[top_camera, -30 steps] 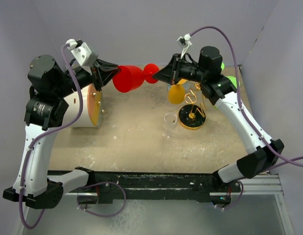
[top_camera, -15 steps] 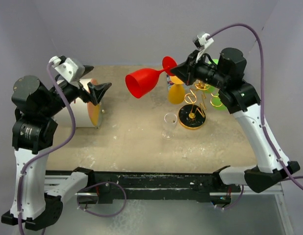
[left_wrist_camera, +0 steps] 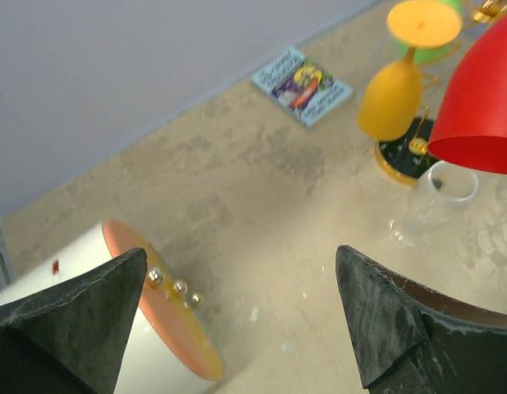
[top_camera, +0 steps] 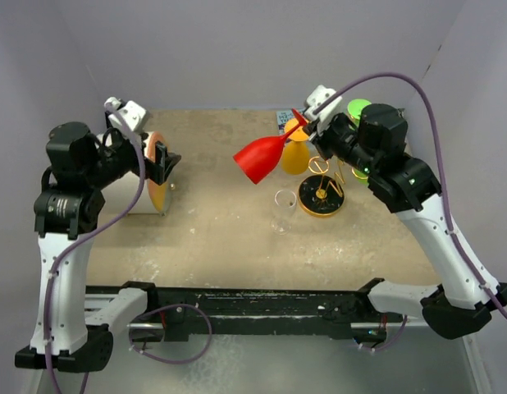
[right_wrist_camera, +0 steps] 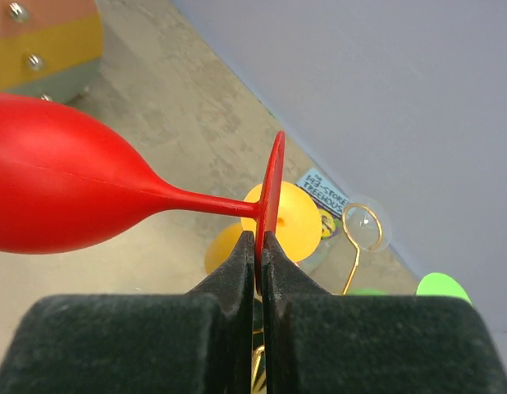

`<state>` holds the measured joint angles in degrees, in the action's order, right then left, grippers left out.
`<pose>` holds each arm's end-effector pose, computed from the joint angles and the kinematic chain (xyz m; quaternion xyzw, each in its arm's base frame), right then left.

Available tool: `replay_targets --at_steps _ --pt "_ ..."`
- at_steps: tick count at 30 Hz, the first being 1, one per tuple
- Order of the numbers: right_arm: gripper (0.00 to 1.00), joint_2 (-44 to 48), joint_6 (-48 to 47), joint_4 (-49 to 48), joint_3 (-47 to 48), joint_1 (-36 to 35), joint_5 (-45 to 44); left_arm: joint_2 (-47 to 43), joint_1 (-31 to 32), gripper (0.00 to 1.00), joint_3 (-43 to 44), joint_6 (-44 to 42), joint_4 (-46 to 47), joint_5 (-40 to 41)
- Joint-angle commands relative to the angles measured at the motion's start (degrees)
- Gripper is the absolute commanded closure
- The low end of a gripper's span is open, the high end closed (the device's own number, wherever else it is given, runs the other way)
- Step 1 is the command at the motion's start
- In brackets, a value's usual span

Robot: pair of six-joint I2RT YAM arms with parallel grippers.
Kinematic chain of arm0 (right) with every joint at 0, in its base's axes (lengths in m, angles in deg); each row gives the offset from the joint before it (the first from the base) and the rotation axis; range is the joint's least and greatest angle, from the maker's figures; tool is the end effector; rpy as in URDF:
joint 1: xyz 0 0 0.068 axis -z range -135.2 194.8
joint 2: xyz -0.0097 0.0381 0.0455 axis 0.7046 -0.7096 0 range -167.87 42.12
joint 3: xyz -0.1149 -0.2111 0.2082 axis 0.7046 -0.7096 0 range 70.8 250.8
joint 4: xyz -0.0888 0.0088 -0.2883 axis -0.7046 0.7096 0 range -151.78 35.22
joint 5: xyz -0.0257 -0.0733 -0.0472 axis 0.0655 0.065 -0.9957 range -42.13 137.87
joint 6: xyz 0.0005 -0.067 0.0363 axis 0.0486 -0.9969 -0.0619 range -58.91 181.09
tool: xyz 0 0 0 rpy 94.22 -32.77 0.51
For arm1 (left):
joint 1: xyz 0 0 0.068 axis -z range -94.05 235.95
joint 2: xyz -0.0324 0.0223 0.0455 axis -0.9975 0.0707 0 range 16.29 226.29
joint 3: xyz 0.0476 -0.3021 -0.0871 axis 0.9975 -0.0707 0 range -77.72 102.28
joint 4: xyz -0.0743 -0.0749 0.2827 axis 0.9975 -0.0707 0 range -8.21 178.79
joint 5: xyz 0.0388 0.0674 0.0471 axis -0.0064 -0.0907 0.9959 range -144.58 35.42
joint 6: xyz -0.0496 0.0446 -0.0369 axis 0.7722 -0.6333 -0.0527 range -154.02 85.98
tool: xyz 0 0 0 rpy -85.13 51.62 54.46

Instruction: Place the wine glass upside down on the wine glass rack

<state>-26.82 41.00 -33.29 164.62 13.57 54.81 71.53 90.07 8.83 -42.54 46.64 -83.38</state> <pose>0.2371 0.1528 0.5700 -0.3524 0.6381 0.1102 0.6757 0.1830 -0.0445 0.5448 0.2397 0.7246 -0.1679 0.6240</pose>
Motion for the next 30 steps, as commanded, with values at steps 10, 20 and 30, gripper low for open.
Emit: replay_targets --at_steps 10,20,30 --pt "1.00 1.88 -16.54 -7.78 -11.45 -12.88 -31.05 -1.00 -0.52 0.01 -4.30 -7.00 -5.69 4.11" --pt "1.00 4.68 -17.94 -10.25 -15.75 -13.41 -35.09 -0.97 -1.47 0.01 -4.58 -8.84 -5.40 4.89" --pt "1.00 6.19 -21.02 -13.69 -18.93 -13.25 -39.74 -1.05 -2.36 0.01 -4.63 -8.38 -5.00 3.26"
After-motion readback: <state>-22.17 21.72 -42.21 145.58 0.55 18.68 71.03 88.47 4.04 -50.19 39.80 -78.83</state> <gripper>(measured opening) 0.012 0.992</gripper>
